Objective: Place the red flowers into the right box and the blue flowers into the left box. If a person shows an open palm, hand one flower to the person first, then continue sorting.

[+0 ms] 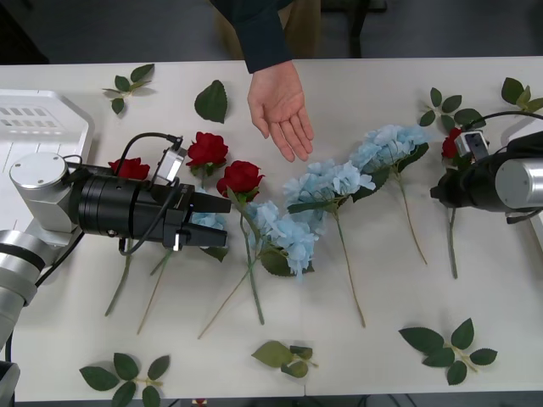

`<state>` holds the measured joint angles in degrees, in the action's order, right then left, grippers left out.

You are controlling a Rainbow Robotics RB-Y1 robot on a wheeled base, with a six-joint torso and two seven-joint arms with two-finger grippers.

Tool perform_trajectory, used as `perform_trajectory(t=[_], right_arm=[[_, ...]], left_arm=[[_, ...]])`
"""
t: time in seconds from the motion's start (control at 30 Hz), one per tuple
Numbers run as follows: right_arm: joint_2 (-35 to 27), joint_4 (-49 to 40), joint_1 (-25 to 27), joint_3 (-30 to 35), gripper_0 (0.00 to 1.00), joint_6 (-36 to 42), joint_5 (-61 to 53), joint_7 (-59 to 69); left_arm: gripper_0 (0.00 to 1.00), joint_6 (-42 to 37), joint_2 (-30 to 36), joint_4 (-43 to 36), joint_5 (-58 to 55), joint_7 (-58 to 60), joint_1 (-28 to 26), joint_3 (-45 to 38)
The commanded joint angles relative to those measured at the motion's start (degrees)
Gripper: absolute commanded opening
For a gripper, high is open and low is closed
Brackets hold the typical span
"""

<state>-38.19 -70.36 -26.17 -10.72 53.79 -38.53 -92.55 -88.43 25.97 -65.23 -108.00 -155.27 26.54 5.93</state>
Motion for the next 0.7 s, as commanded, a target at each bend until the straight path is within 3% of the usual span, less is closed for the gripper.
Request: perform_trajectory(t=[0.03,0.1,0.13,0.17,0.2,0.5,0.7], right_arm=[[1.0,0.8,-3.1,-2.7,0.58,-1.2,0.4,3.3],[1.0,0.8,-3.1,-2.7,0.31,-1.2,0.0,3.5],[1.0,0.8,-3.1,-2.7,0.23,-1.2,0.0,3.5],[1.0,0.8,-3.0,-2.7,0.07,-1.2,-0.1,3.5],[1.0,0.8,-3.1,-2.7,0.00,-1.2,-0.1,3.4],[1.0,0.6,-3.1,-1.1,0.00,-1.1,-1.8,2.4],[-1.1,-5.0,-2.0,5.6,0.00,8.9,-8.1,-0.4]], left_arm=[[1.00,-0.2,1.8,-0.3,-0.1,0.3,1.9,0.8],[1.00,-0.2,1.8,-0.3,0.0,0.3,2.0,0.8],[1.00,-0.2,1.8,-0.3,-0.1,0.3,2.0,0.8],[1.00,-0.2,1.7,-0.3,0.0,0.3,2.0,0.8],[1.00,-0.2,1.8,-0.3,0.0,0.3,1.9,0.8],[1.00,-0.2,1.8,-0.3,-0.1,0.3,2.0,0.8],[1.00,-0.2,1.8,-0.3,0.0,0.3,2.0,0.8]])
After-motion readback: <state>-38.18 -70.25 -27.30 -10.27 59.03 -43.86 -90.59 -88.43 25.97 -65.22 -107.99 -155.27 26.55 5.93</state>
